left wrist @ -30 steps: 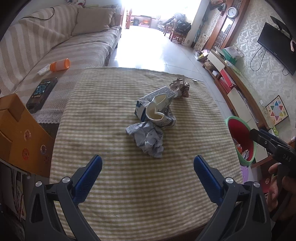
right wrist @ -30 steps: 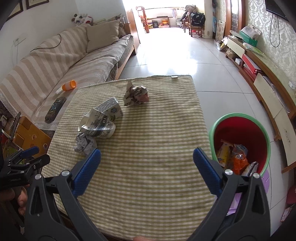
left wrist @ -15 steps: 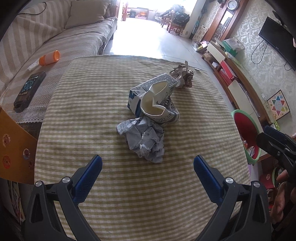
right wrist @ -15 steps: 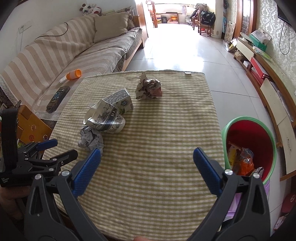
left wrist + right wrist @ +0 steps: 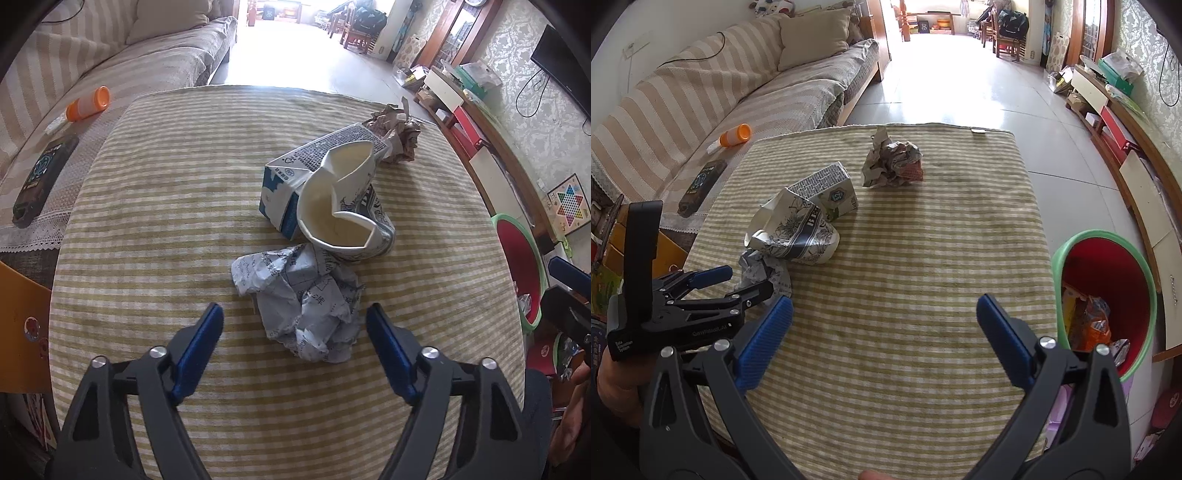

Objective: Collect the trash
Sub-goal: 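Grasp the crumpled grey paper with the left tool while the right tool grasps the paper cup, then carry the crumpled paper and paper cup over the red bin and release both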

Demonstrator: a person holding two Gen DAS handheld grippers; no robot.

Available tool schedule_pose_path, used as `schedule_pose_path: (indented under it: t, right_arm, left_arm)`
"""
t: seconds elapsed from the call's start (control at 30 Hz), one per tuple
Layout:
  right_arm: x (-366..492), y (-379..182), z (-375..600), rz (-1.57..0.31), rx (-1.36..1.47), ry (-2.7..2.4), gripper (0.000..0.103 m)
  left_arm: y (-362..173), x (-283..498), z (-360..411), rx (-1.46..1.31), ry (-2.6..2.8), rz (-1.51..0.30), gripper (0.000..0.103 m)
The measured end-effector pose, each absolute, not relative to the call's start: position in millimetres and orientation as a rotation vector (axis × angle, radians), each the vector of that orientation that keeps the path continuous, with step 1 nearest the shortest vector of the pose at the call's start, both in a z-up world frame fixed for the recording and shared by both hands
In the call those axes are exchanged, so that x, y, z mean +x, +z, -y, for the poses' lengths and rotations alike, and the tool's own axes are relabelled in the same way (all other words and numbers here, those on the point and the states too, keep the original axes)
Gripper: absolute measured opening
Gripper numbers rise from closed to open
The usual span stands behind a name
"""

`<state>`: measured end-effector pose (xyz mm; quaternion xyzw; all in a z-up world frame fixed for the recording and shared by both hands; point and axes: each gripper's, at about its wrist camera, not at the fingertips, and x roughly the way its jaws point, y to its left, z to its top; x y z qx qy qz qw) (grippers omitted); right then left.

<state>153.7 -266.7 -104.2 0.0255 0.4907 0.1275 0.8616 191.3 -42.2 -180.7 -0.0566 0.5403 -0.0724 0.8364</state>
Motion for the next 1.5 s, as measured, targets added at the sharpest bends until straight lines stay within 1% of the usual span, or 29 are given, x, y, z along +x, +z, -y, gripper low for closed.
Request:
schedule_pose_path:
  t: [0.07, 0.1, 0.13, 0.23, 0.43, 0.6, 0.73, 0.93, 1.0, 1.07, 1.1, 1.13, 1.17, 1.27, 1.3, 1.5]
  right_arm:
    - [159, -107, 260, -1.034, 0.045, 0.278, 0.098]
    - [161, -109, 256, -1.037, 0.041, 0.284, 0.098]
    - [163, -110, 252, -1.039, 0.039, 0.29, 0.098]
    - [170, -115, 241, -1.045, 0.029, 0.309, 0.098]
    - [184, -123, 217, -1.055, 0.009, 0.347, 0.098]
    - [195, -135, 192, -1.074, -0.033, 0.383, 0.098]
    - [202, -147, 169, -1.087, -0.092, 0.404, 0.098]
    - [211, -159, 138, -1.046, -0.224, 0.405, 0.098]
    - [214, -161, 133, -1.023, -0.268, 0.393, 0.097]
    - [217, -164, 130, -1.021, -0.275, 0.399, 0.083]
    - [219, -166, 130, -1.032, -0.269, 0.403, 0.068]
    - [220, -166, 130, -1.035, -0.27, 0.39, 0.061]
    - [220, -166, 131, -1.035, -0.271, 0.385, 0.046]
    - [218, -163, 136, -1.044, -0.254, 0.383, 0.035]
    - [216, -160, 138, -1.039, -0.254, 0.383, 0.034]
    - [200, -140, 150, -1.023, -0.207, 0.402, 0.034]
  left_arm:
    - [-182, 194, 37, -0.145, -0.17, -1.141, 0.064]
    - [-183, 194, 35, -0.149, -0.179, -1.143, 0.06]
    - [-183, 193, 34, -0.149, -0.189, -1.141, 0.05]
    - [-180, 190, 33, -0.138, -0.205, -1.135, 0.039]
    - [-173, 179, 15, -0.155, -0.184, -1.123, 0.035]
    - [-164, 166, -3, -0.137, -0.152, -1.101, 0.035]
    - [-162, 158, -25, -0.194, -0.138, -1.088, 0.035]
    - [-160, 151, -38, -0.216, -0.13, -1.074, 0.035]
    - [-160, 149, -42, -0.223, -0.13, -1.071, 0.035]
    - [-160, 149, -44, -0.227, -0.129, -1.068, 0.035]
    - [-159, 150, -43, -0.229, -0.129, -1.066, 0.035]
    - [-158, 150, -43, -0.229, -0.131, -1.064, 0.035]
    - [-158, 149, -43, -0.229, -0.134, -1.062, 0.035]
    - [-154, 147, -40, -0.228, -0.139, -1.053, 0.035]
    - [-153, 147, -39, -0.227, -0.142, -1.05, 0.035]
    - [-143, 144, -26, -0.216, -0.164, -1.029, 0.035]
